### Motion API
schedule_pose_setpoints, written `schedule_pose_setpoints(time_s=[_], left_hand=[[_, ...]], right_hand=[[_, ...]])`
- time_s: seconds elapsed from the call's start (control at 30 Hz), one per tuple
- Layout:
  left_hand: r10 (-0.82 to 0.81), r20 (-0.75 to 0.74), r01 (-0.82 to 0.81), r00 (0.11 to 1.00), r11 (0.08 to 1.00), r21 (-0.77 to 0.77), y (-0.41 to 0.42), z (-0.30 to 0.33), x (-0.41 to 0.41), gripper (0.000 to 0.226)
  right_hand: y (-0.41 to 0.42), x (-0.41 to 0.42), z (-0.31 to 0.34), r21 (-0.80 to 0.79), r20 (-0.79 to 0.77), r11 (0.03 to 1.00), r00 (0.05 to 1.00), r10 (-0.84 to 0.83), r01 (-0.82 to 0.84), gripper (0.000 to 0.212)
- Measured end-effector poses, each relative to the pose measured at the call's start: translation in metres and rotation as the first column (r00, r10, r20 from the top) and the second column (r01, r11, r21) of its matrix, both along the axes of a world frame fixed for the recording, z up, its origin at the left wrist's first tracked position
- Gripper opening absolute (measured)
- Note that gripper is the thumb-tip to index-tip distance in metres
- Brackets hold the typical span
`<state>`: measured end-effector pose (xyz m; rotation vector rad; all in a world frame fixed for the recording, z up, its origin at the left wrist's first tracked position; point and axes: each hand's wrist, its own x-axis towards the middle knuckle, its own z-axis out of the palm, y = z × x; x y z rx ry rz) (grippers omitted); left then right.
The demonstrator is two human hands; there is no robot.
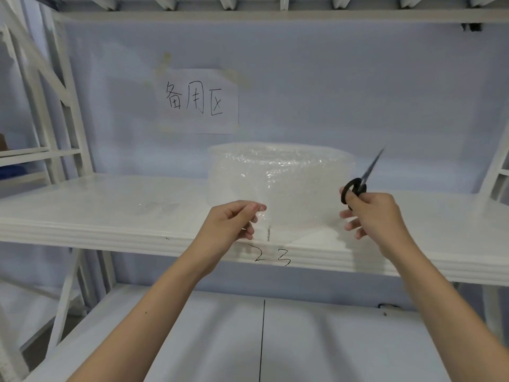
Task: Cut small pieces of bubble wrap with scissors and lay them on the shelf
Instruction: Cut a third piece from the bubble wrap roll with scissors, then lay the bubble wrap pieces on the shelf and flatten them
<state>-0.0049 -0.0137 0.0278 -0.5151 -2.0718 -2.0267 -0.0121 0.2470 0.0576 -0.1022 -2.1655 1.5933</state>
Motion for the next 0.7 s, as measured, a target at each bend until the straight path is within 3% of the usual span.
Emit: schedule_pose_setpoints(time_s=[0.13, 0.27, 0.47, 0.53, 0.6, 0.63, 0.7], left_hand=[[0.001, -0.012, -0.001, 1.000, 1.000, 0.006, 0.002, -0.001, 0.001, 0.017], [-0.003, -0.010, 0.004, 1.000, 0.998, 0.068, 0.003, 0.001, 0.002, 0.004], [0.042, -0.051, -0.036, 0.998, 0.993, 0.110, -0.003, 0.005, 0.002, 0.010], [0.063, -0.073, -0.055, 0.995, 0.993, 0.103, -0.007, 0.006, 0.001, 0.007], [0.075, -0.088, -0.066, 0.993, 0.993, 0.097, -0.012, 0.006, -0.001, 0.005], [0.077, -0.094, -0.068, 0.993, 0.993, 0.098, -0.014, 0.006, -0.002, 0.006], [0.085, -0.100, -0.075, 0.991, 0.992, 0.100, -0.018, 0.007, -0.004, 0.009]], right_hand=[[0.022, -0.004, -0.004, 0.078, 0.113, 0.992, 0.988, -0.104, 0.096, 0.044], [0.032, -0.008, -0.005, 0.316, 0.138, 0.928, 0.959, -0.249, 0.196, 0.035], [0.036, -0.022, -0.016, 0.590, 0.268, 0.798, 0.904, -0.334, 0.120, 0.023], [0.030, -0.021, -0.021, 0.689, 0.218, 0.708, 0.887, -0.407, 0.155, 0.022], [0.016, -0.015, -0.021, 0.742, 0.037, 0.618, 0.905, -0.424, 0.259, 0.026], [0.003, -0.011, -0.019, 0.710, -0.054, 0.638, 0.927, -0.372, 0.298, 0.028], [-0.032, -0.002, -0.009, 0.544, -0.132, 0.814, 0.979, -0.156, 0.203, 0.033]])
